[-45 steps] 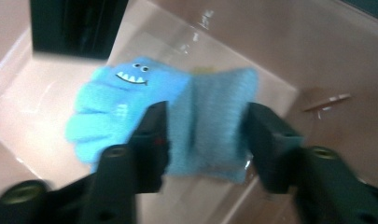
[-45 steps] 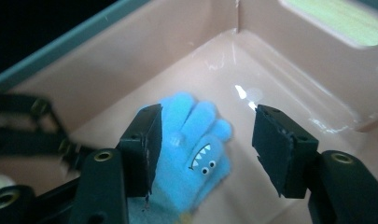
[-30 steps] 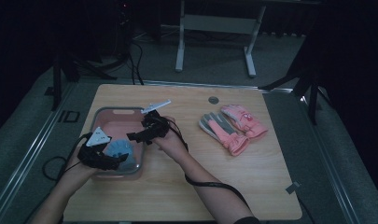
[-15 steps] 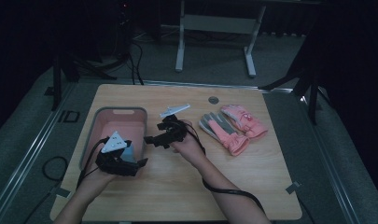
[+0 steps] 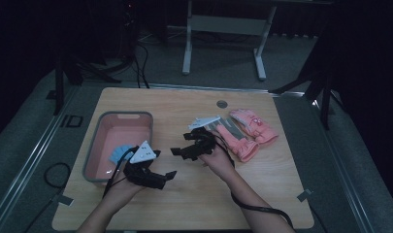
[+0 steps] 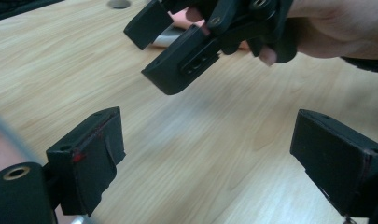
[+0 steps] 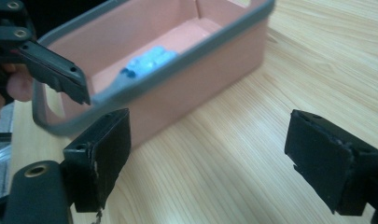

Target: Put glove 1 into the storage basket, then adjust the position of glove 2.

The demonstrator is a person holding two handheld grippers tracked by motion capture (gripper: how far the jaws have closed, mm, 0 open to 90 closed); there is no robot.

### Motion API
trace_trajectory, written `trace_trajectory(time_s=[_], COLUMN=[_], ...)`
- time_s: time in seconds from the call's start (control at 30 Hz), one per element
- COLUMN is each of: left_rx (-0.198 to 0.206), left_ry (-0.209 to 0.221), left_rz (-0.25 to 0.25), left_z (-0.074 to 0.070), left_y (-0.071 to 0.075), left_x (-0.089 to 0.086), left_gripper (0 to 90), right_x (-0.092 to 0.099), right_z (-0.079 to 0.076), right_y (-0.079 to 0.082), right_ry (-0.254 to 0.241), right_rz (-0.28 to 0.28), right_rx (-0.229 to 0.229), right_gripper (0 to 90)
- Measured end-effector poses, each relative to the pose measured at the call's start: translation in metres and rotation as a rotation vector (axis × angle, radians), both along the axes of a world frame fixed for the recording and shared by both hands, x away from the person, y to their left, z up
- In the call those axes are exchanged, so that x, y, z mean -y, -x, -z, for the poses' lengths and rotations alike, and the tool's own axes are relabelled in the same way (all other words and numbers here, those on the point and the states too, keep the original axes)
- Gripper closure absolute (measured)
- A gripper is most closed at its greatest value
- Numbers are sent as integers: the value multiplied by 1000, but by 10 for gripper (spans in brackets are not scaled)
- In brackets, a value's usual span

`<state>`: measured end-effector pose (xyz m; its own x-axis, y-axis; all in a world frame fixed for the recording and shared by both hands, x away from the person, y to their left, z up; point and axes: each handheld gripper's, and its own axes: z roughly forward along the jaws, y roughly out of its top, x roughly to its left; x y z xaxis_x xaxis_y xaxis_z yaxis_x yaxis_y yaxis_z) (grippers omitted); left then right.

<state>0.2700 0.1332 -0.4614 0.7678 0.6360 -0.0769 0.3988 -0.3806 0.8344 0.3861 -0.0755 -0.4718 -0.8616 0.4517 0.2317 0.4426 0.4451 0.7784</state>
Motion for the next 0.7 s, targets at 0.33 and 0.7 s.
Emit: trace_trajectory(time_s=[0.33,0.7], left_rx=[26,12], left_ry=[62,110], left_rz=[94,74], left_z=[17,58], left_y=[13,23], left_x=[43,65], left_gripper=[101,23], right_x=[62,155], right_z=[5,3], right_y=[2,-21], right_ry=[-33,36], right_rz=[10,178], right_rx=[-2,63], right_gripper=[143,468])
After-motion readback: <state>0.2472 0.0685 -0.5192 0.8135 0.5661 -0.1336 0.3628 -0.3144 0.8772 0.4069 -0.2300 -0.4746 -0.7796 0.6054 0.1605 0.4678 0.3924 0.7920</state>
